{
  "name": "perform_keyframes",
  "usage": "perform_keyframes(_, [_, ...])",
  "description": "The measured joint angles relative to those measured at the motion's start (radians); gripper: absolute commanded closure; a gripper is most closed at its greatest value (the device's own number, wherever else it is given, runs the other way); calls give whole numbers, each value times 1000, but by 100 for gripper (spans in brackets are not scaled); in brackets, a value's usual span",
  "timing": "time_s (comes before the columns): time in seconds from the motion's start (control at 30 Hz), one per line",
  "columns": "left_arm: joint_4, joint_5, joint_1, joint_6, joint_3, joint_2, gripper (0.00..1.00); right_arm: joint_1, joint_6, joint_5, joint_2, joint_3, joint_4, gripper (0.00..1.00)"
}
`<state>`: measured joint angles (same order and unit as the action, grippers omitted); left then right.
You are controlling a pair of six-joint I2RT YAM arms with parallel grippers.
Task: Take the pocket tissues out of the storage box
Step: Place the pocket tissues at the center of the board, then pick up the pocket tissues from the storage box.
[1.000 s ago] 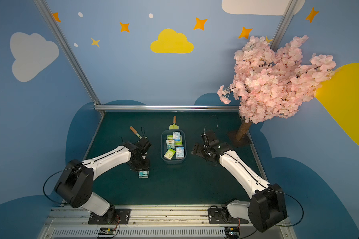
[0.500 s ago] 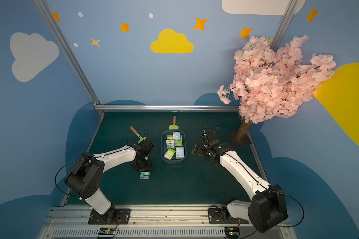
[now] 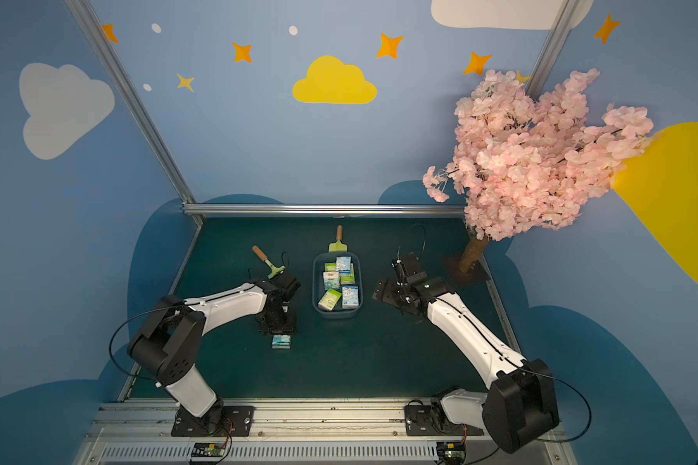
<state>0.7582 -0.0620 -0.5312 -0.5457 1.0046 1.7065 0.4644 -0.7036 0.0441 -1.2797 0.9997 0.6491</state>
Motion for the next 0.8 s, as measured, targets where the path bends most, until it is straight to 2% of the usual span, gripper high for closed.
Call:
perform_keyframes(0.23, [55,-17,0,1,74,-21,26,-1,0,0,0,0,0,2])
perform_keyframes(0.43, [112,-21,0,22,193,-81,18,-3,0,4,3,-2,0,2])
perform_keyframes(0.63, [141,-21,-9,68,327,-97,3,-7,0,12,26,-8,0,2])
perform_keyframes(0.8, [153,-16,-40,113,427,-90,1,-11,1,26,61,-24,-1,2])
